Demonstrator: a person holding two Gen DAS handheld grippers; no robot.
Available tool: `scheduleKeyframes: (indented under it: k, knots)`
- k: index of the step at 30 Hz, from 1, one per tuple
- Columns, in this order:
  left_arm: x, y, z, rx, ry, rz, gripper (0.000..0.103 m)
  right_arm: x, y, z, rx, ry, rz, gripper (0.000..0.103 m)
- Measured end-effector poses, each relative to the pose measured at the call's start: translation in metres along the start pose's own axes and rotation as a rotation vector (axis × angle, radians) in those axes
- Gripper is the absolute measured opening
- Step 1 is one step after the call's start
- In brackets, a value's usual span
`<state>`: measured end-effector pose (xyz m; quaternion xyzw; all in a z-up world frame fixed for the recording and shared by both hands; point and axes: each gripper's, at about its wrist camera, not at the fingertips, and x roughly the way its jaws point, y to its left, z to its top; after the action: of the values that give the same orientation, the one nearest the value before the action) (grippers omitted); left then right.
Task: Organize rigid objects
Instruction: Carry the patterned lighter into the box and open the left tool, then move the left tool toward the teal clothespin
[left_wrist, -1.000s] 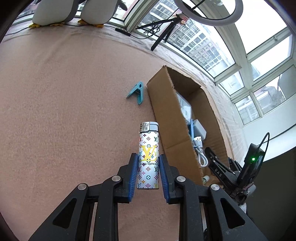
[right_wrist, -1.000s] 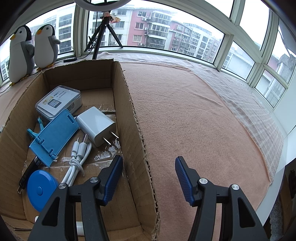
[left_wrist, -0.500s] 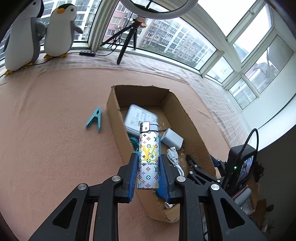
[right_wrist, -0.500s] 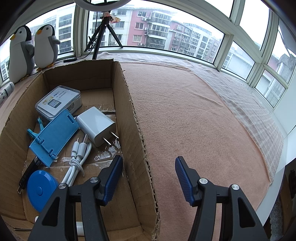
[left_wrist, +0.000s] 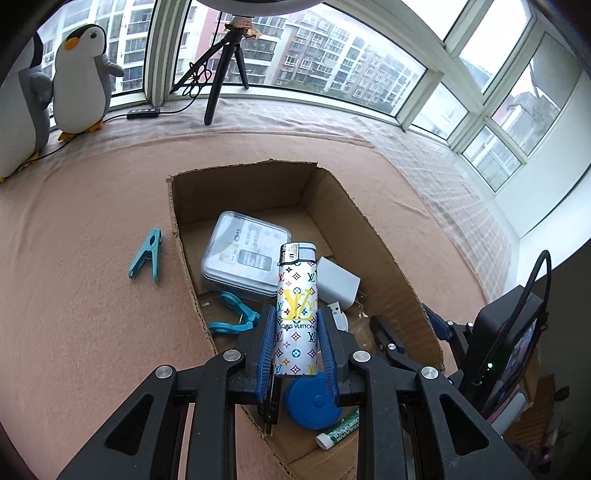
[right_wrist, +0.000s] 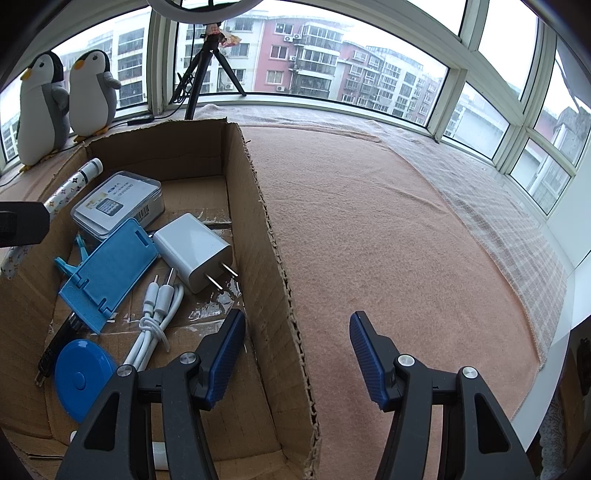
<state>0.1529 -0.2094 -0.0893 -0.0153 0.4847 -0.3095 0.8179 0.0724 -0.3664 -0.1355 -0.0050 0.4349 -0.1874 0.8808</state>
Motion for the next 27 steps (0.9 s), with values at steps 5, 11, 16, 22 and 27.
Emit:
scheduleKeyframes:
  k: [5, 11, 16, 22, 27]
  knots:
    - [0.006, -0.008, 0.002, 0.018, 0.000, 0.015, 0.025, 0.000, 0.000, 0.000, 0.000, 0.000, 0.000, 0.055]
    - [0.008, -0.014, 0.001, 0.037, 0.004, 0.016, 0.025, 0.000, 0.000, 0.000, 0.000, 0.000, 0.000, 0.055]
    - [0.007, -0.017, 0.001, 0.044, 0.003, 0.013, 0.025, 0.000, 0.000, 0.000, 0.000, 0.000, 0.000, 0.055]
    - [0.003, -0.013, 0.000, 0.038, -0.003, 0.008, 0.025, 0.000, 0.000, 0.000, 0.000, 0.000, 0.000, 0.055]
    - [-0.016, 0.002, 0.002, 0.016, -0.031, 0.006, 0.025, 0.000, 0.000, 0.000, 0.000, 0.000, 0.000, 0.055]
